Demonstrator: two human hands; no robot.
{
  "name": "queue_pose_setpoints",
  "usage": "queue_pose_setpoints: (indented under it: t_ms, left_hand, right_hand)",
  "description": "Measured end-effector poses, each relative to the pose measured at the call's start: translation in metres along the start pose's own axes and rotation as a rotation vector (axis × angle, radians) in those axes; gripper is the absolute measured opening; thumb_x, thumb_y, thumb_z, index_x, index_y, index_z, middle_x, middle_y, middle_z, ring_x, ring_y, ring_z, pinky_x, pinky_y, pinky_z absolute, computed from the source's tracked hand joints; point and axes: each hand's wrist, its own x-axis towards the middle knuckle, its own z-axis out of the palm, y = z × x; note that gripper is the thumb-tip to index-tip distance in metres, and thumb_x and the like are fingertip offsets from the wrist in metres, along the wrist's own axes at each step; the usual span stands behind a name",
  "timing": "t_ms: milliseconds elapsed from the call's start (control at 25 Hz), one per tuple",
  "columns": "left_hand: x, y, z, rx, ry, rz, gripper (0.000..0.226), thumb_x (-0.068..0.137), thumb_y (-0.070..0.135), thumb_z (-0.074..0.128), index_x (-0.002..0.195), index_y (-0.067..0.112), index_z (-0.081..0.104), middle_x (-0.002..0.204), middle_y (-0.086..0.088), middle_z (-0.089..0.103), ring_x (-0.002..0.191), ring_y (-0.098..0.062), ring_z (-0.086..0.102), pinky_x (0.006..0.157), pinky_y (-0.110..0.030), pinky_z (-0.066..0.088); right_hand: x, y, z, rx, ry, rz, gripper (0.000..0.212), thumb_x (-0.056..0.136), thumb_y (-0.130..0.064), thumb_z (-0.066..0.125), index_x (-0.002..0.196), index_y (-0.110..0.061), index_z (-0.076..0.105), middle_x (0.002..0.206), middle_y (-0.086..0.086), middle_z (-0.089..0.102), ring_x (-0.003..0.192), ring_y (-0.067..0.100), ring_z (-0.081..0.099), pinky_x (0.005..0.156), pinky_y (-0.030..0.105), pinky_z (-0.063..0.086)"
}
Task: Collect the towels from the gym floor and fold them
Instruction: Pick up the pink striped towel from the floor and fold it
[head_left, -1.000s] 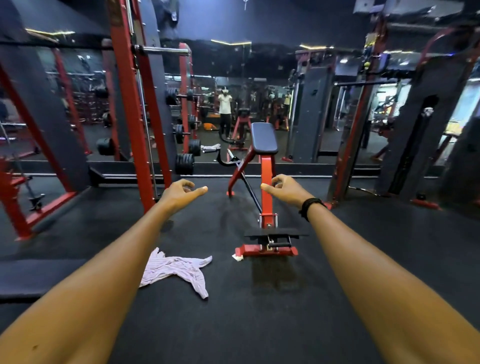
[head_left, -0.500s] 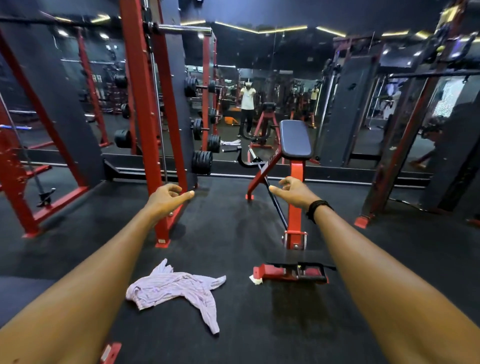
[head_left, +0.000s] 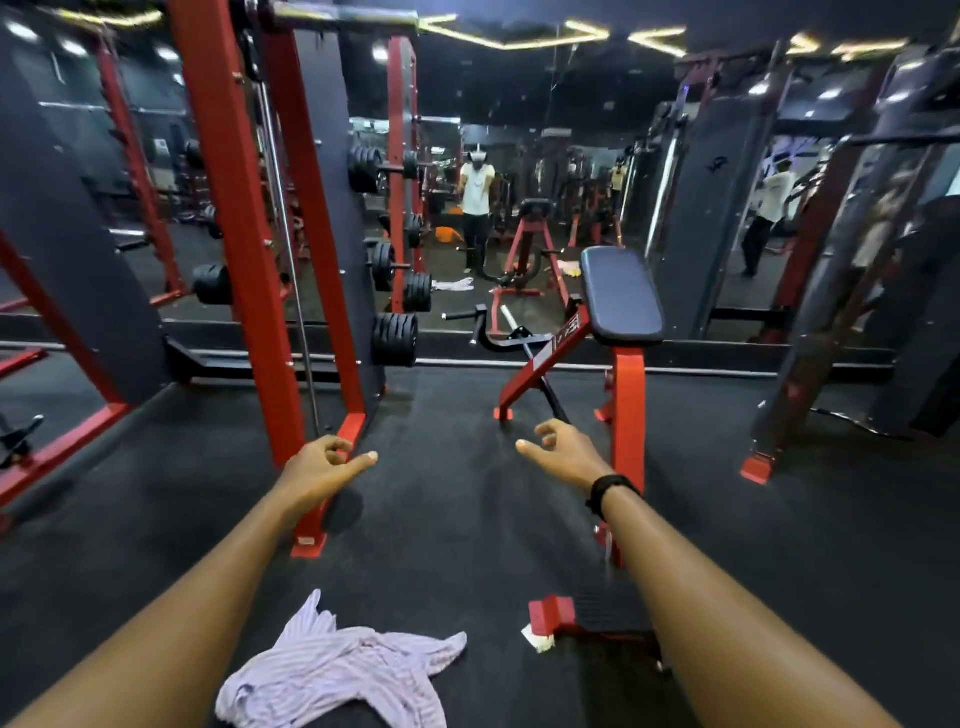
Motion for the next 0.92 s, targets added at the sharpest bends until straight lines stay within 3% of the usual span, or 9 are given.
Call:
queue_pose_setpoints:
  t_ms: [200,320,480,680,920]
  left_hand:
    - [0.105,-0.041,0.046,0.008,0.003,-0.049,0.043,0.077,0.041,0.075,0.108,0.013,0.065,0.102,-0.006,0.068,0.091,-0.02,0.062,0.083,-0.03,0.046]
    - [0.172,-0.091,0.086,-0.005,-0.017,-0.169,0.05,0.07,0.045,0.079,0.107,0.014,0.065,0.099,-0.006,0.068,0.091,-0.023,0.066,0.089,-0.035,0.052]
    - [0.236,-0.165,0.144,-0.011,-0.046,-0.272,0.04,0.078,0.038,0.075,0.106,0.011,0.064,0.093,-0.003,0.063,0.086,-0.015,0.058,0.082,-0.026,0.045]
    - [0.274,-0.317,0.235,0.031,-0.21,-0.452,0.039,0.081,0.039,0.072,0.107,0.012,0.063,0.102,-0.004,0.065,0.094,-0.018,0.059,0.081,-0.025,0.042]
    - [0.286,-0.529,0.341,0.126,-0.393,-0.566,0.038,0.081,0.043,0.07,0.108,0.017,0.062,0.107,-0.003,0.064,0.095,-0.017,0.059,0.073,-0.025,0.041]
  right_hand:
    - [0.122,0.034,0.08,-0.022,-0.113,0.019,0.054,0.086,-0.043,0.065,0.126,-0.009,0.055,0.128,0.013,0.059,0.119,0.025,0.056,0.101,0.034,0.043]
    - [0.195,0.069,0.148,-0.037,-0.246,0.074,0.053,0.086,-0.043,0.065,0.126,-0.009,0.055,0.127,0.013,0.06,0.12,0.026,0.055,0.103,0.036,0.042]
    - [0.264,0.123,0.242,-0.055,-0.367,0.153,0.055,0.085,-0.046,0.066,0.126,-0.011,0.055,0.129,0.011,0.059,0.12,0.026,0.055,0.102,0.041,0.043]
    - [0.302,0.236,0.393,-0.11,-0.487,0.263,0.046,0.087,-0.043,0.064,0.12,-0.012,0.059,0.124,0.009,0.062,0.117,0.026,0.056,0.099,0.039,0.045]
    - [0.267,0.411,0.598,-0.144,-0.599,0.478,0.031,0.089,-0.035,0.062,0.103,-0.007,0.061,0.104,0.009,0.065,0.101,0.028,0.06,0.087,0.037,0.047]
